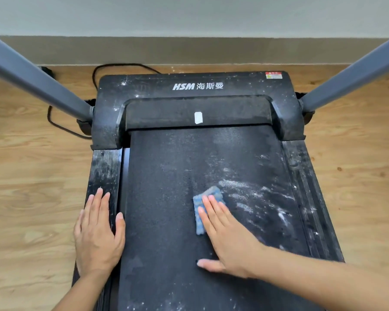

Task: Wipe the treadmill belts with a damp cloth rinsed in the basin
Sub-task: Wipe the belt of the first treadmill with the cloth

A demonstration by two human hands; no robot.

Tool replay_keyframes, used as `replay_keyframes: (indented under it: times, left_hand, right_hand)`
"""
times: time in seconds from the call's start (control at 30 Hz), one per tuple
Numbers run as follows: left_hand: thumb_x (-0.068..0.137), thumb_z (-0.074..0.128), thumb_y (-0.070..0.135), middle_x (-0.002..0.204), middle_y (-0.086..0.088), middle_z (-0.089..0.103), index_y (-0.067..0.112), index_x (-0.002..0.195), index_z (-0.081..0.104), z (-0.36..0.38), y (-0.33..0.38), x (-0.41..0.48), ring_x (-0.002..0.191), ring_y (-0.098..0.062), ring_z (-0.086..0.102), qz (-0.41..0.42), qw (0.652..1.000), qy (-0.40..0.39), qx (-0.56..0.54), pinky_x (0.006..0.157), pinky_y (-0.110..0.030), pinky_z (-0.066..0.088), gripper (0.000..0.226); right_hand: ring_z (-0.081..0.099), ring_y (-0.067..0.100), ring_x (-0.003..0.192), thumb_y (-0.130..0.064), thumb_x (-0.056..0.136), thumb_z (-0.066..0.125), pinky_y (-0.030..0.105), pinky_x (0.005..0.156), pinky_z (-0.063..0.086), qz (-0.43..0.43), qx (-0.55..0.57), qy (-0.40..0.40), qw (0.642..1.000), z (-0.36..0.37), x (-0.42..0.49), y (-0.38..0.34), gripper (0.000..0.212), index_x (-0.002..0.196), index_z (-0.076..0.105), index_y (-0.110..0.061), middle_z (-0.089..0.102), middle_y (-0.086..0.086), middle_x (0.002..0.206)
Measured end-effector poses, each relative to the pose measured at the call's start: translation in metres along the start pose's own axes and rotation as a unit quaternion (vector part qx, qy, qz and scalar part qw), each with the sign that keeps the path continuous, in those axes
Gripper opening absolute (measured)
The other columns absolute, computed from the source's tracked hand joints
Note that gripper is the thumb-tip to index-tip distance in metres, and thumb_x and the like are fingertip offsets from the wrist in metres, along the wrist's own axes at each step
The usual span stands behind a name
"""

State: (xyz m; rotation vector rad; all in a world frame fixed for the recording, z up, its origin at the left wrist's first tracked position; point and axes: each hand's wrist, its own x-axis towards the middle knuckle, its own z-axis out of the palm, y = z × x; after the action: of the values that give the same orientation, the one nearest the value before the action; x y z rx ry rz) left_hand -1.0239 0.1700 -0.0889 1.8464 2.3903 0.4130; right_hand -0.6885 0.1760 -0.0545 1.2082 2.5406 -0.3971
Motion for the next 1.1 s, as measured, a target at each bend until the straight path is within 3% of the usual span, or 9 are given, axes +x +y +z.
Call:
replay_keyframes:
  times: [0.07, 0.13, 0.23, 0.37, 0.53, 0.7, 0.8, 0.97, 1.1]
  left_hand:
    - [0.102, 0.035, 0.043, 0.173, 0.007, 0.025, 0.015, 0.159, 0.041, 0.000, 0.000, 0.000, 0.161, -0.014, 0.018, -0.002, 1.000, -0.001, 0.001, 0.128, -0.049, 0.023, 0.064]
    - [0.102, 0.035, 0.043, 0.173, 0.007, 0.025, 0.015, 0.159, 0.041, 0.000, 0.002, 0.000, 0.161, -0.013, 0.017, -0.001, 1.000, -0.002, 0.002, 0.128, -0.048, 0.022, 0.063]
    - [0.102, 0.036, 0.042, 0.173, 0.007, 0.025, 0.015, 0.159, 0.041, 0.000, 0.002, 0.000, 0.161, -0.013, 0.017, -0.002, 1.000, -0.003, 0.005, 0.128, -0.048, 0.023, 0.063]
    - [0.102, 0.036, 0.041, 0.173, 0.005, 0.027, 0.014, 0.158, 0.043, -0.001, 0.001, 0.000, 0.161, -0.016, 0.021, 0.001, 1.000, 0.003, 0.006, 0.126, -0.052, 0.026, 0.063]
    - [0.102, 0.036, 0.039, 0.172, 0.003, 0.030, 0.012, 0.157, 0.044, 0.000, 0.002, -0.001, 0.160, -0.018, 0.024, 0.004, 1.000, 0.007, 0.008, 0.125, -0.052, 0.028, 0.061]
    - [0.103, 0.035, 0.036, 0.171, 0.001, 0.033, 0.010, 0.156, 0.046, 0.003, 0.000, 0.001, 0.159, -0.021, 0.026, 0.005, 1.000, 0.015, 0.006, 0.125, -0.054, 0.028, 0.060]
    - [0.102, 0.034, 0.037, 0.171, 0.001, 0.033, 0.010, 0.156, 0.046, 0.003, 0.001, 0.000, 0.159, -0.020, 0.026, 0.005, 1.000, 0.013, 0.008, 0.125, -0.053, 0.028, 0.061]
    - [0.102, 0.036, 0.036, 0.171, 0.001, 0.032, 0.012, 0.155, 0.046, 0.002, 0.001, 0.001, 0.159, -0.020, 0.027, 0.007, 1.000, 0.013, 0.009, 0.125, -0.053, 0.029, 0.059]
    - [0.101, 0.038, 0.035, 0.170, 0.000, 0.034, 0.011, 0.155, 0.047, 0.003, 0.001, 0.002, 0.158, -0.021, 0.029, 0.014, 1.000, 0.017, 0.005, 0.124, -0.053, 0.031, 0.060]
  right_hand:
    - [0.017, 0.047, 0.156, -0.087, 0.090, 0.034, 0.058, 0.125, 0.028, -0.017, -0.019, 0.010, 1.000, 0.025, -0.033, -0.017, 0.117, 0.158, 0.030, 0.008, 0.020, 0.033, 0.166]
    - [0.020, 0.043, 0.156, -0.087, 0.092, 0.033, 0.054, 0.123, 0.026, -0.019, -0.027, 0.021, 0.999, 0.026, -0.026, -0.011, 0.114, 0.157, 0.034, 0.006, 0.025, 0.030, 0.166]
    - [0.005, 0.039, 0.160, -0.088, 0.092, 0.023, 0.053, 0.129, 0.021, 0.056, 0.001, 0.050, 0.997, -0.002, 0.032, 0.031, 0.116, 0.163, 0.017, 0.003, 0.009, 0.025, 0.171]
    - [-0.019, 0.031, 0.159, -0.088, 0.088, 0.013, 0.047, 0.131, 0.000, 0.164, 0.040, 0.046, 0.985, -0.054, 0.105, 0.083, 0.117, 0.165, -0.009, -0.002, -0.018, 0.018, 0.172]
    - [-0.026, 0.031, 0.158, -0.088, 0.093, 0.019, 0.046, 0.131, -0.004, 0.139, 0.063, 0.029, 0.988, -0.040, 0.059, 0.066, 0.116, 0.164, -0.012, -0.002, -0.023, 0.019, 0.170]
    - [0.019, 0.044, 0.157, -0.086, 0.094, 0.035, 0.049, 0.121, 0.019, 0.040, -0.006, 0.041, 0.998, 0.026, -0.066, 0.016, 0.113, 0.159, 0.031, 0.006, 0.021, 0.030, 0.168]
    - [0.029, 0.044, 0.153, -0.083, 0.095, 0.038, 0.049, 0.118, 0.023, 0.041, -0.050, 0.041, 0.997, 0.032, -0.067, 0.017, 0.106, 0.155, 0.041, 0.005, 0.030, 0.029, 0.165]
    - [0.014, 0.039, 0.159, -0.061, 0.103, 0.038, 0.044, 0.122, 0.014, 0.100, -0.012, 0.113, 0.988, 0.009, -0.026, 0.010, 0.084, 0.160, 0.032, 0.001, 0.020, 0.025, 0.170]
    - [-0.002, 0.030, 0.162, -0.071, 0.105, 0.030, 0.043, 0.125, 0.009, 0.093, 0.038, 0.120, 0.988, 0.020, -0.014, 0.008, 0.095, 0.164, 0.014, 0.002, 0.005, 0.021, 0.174]
